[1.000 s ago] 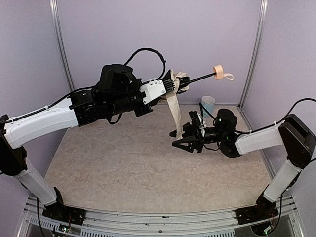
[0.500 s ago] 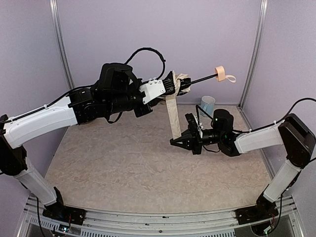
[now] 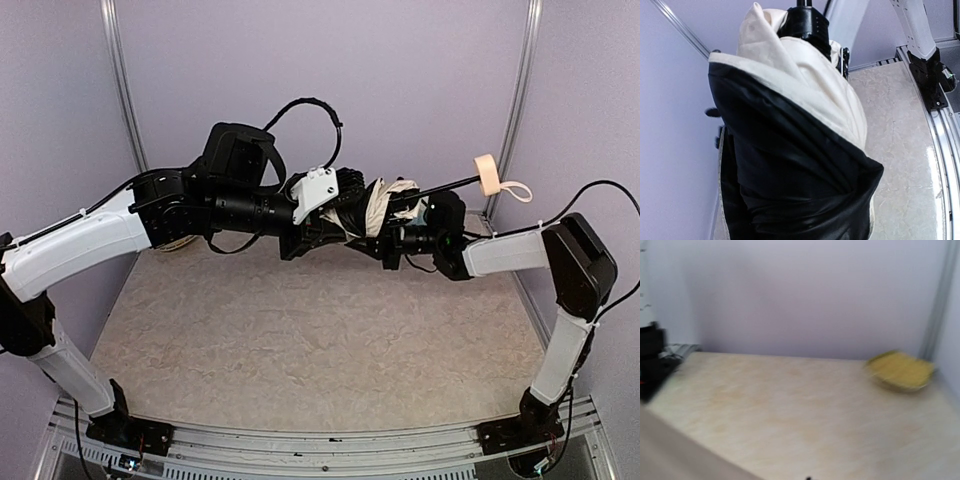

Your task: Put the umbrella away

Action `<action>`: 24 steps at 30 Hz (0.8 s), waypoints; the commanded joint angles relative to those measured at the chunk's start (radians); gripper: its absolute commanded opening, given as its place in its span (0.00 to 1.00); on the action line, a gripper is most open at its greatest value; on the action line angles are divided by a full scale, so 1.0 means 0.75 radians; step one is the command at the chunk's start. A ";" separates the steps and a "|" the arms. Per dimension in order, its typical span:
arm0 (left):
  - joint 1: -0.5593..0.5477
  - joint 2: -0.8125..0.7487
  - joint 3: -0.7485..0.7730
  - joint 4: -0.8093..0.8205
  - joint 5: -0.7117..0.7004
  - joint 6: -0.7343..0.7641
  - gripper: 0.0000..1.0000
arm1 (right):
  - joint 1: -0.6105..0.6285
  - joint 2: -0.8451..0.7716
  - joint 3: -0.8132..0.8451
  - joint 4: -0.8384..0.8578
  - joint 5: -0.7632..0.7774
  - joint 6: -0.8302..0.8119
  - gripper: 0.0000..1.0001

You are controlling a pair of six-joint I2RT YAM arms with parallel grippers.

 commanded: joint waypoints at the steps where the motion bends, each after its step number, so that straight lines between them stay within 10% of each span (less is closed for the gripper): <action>1: -0.012 -0.062 0.081 -0.024 0.454 -0.096 0.00 | -0.126 0.004 0.236 -0.381 0.150 -0.216 0.00; 13: -0.002 0.195 -0.080 -0.470 0.705 0.118 0.00 | -0.142 -0.131 0.687 -0.519 0.080 -0.471 0.00; 24: 0.144 0.343 -0.230 -0.201 0.651 -0.142 0.00 | 0.081 -0.506 0.305 -0.478 0.220 -0.731 0.00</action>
